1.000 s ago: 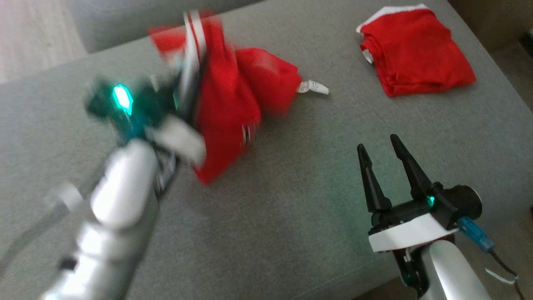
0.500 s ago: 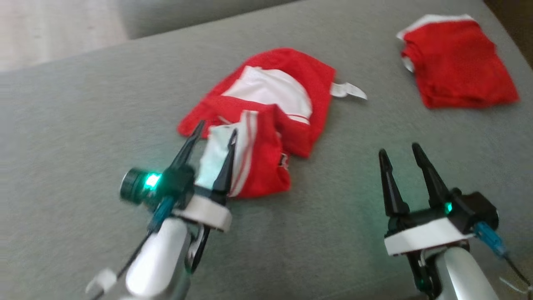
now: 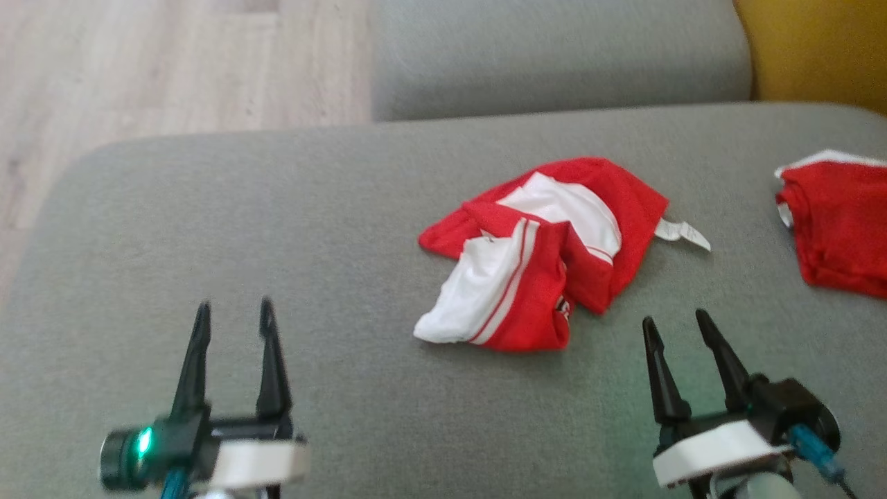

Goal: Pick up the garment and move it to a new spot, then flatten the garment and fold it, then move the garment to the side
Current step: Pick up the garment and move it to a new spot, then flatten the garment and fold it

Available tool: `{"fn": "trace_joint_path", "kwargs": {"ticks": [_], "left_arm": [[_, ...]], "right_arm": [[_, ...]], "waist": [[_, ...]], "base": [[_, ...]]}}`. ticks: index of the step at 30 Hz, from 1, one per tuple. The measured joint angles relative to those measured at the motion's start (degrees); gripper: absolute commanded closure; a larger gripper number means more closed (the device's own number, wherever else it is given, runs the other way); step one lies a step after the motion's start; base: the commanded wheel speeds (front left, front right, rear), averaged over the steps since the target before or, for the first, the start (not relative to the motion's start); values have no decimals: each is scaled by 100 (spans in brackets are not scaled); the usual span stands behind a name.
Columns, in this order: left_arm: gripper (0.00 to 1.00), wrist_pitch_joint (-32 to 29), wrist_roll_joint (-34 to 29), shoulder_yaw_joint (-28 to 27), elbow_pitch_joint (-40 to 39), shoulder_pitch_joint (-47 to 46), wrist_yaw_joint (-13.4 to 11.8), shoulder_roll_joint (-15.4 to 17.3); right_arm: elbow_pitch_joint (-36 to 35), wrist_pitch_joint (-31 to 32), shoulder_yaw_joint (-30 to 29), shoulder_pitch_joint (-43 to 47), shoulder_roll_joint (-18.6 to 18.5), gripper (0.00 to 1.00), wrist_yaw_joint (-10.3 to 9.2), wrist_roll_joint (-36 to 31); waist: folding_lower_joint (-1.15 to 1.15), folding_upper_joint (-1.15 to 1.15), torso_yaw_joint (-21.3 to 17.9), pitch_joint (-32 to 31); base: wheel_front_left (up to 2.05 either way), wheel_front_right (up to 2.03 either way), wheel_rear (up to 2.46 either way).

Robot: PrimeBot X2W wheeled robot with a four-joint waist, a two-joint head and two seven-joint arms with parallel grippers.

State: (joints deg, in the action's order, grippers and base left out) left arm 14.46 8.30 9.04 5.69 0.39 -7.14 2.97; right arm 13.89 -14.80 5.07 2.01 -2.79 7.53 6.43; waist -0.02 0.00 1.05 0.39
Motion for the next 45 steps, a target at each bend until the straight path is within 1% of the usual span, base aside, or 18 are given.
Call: {"fn": "trace_joint_path", "kwargs": {"ticks": [3, 6, 7, 11, 13, 18, 25, 45], "left_arm": [[0, 0, -75, -134, -399, 479, 62, 1], [0, 0, -84, -148, -690, 886, 70, 4], [0, 0, -81, -124, -698, 992, 123, 5], [0, 0, -81, -21, -660, 1260, 152, 14], [0, 0, -90, 9, -646, 1261, 166, 15], [0, 0, -170, 101, -494, 1260, 312, 18], [0, 0, -182, 185, -475, 1260, 319, 18], [0, 0, -241, 200, -386, 1241, 359, 18]], "right_arm": [[2, 1, -4, 157, 2, 0, 0, -45], [-22, 1, -48, 283, 12, 0, 0, -45], [-35, 1, -76, 319, 13, 0, 0, -45], [-62, 1, -138, 452, 13, 0, 0, -38], [-80, 1, -142, 490, 14, 0, 0, -38], [-91, 1, -103, 491, 18, 0, 0, -45], [-84, 1, -1, 499, 18, 0, 0, -45], [-73, 1, 35, 499, 19, 0, 0, -45]], "waist": [[0, 0, 143, -175], [0, 0, 234, -287], [0, 0, 254, -314], [1, 0, 318, -379], [1, 0, 343, -395], [1, 0, 360, -445], [1, 0, 334, -497], [2, 0, 290, -445]], "base": [[0, 0, 0], [0, 0, 0], [0, 0, 0], [0, 0, 0], [0, 0, 0], [0, 0, 0], [0, 0, 0], [0, 0, 0]]}}
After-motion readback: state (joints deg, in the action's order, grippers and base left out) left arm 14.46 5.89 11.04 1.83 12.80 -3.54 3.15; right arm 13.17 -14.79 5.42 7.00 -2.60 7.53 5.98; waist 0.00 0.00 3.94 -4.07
